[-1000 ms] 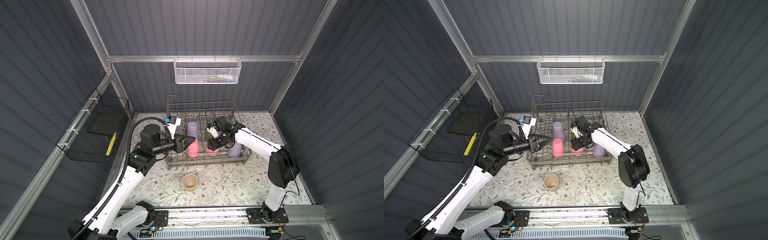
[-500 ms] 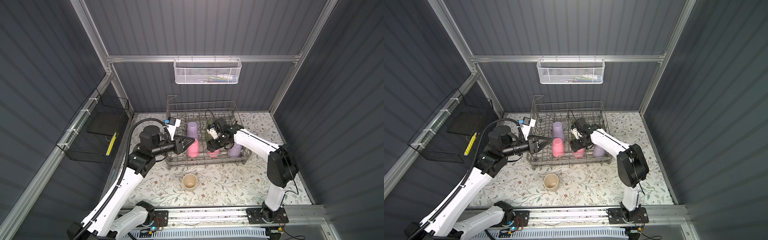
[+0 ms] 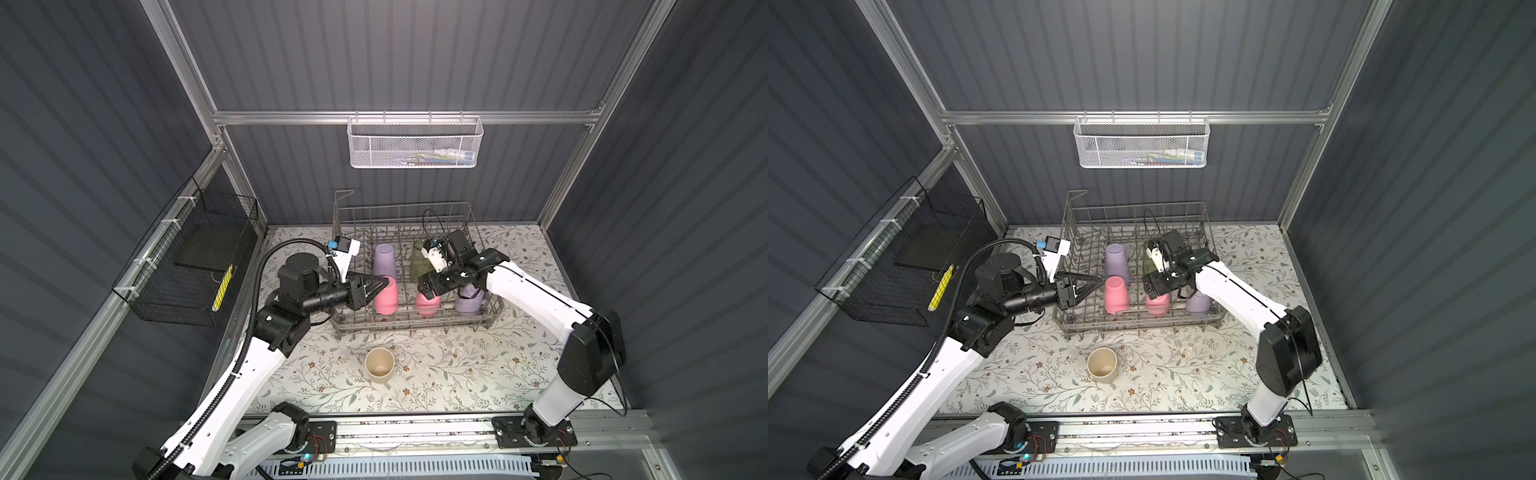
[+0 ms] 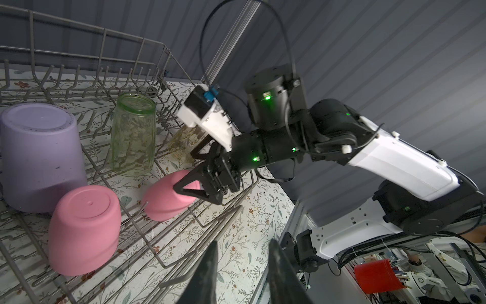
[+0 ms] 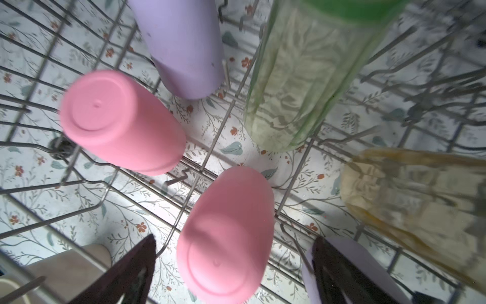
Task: Load cups into a dish rack
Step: Place the cup upside down at the dish rack.
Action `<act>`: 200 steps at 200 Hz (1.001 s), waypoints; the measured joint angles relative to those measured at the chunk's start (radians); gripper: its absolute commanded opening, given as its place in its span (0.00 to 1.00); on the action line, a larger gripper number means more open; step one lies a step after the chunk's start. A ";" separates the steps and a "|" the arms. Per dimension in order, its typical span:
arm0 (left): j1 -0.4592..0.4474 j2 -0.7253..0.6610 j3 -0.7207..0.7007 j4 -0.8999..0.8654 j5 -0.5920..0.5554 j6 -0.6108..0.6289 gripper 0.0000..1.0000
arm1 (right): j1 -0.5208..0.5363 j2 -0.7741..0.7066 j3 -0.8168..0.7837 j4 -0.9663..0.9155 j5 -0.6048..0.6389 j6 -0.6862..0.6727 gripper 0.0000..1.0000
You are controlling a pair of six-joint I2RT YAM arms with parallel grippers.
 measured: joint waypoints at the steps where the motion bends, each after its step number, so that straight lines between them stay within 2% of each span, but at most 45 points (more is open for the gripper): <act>1: 0.000 0.000 0.000 0.000 0.000 0.000 0.33 | 0.000 -0.007 0.000 0.000 0.002 0.001 0.93; 57: 0.000 0.000 -0.001 0.000 -0.037 0.000 0.35 | 0.010 -0.285 -0.035 0.026 0.027 0.007 0.93; 79: 0.000 0.000 -0.001 -0.005 -0.097 -0.005 0.51 | 0.070 -0.376 -0.040 0.013 0.029 0.001 0.91; 103: 0.001 0.000 -0.001 -0.016 -0.185 -0.008 0.75 | 0.185 -0.412 -0.047 -0.017 0.036 -0.005 0.86; 114: 0.002 0.000 0.000 -0.021 -0.232 -0.018 0.81 | 0.235 -0.415 -0.065 -0.028 0.033 0.003 0.83; 147: 0.006 0.000 0.000 -0.017 -0.353 -0.031 0.84 | 0.350 -0.415 -0.152 -0.053 0.006 0.056 0.76; 184: 0.007 0.007 0.002 0.011 -0.432 -0.042 0.84 | 0.449 -0.397 -0.195 -0.056 -0.038 0.109 0.71; 200: 0.008 0.007 0.002 0.021 -0.460 -0.047 0.84 | 0.481 -0.367 -0.197 -0.055 -0.052 0.128 0.65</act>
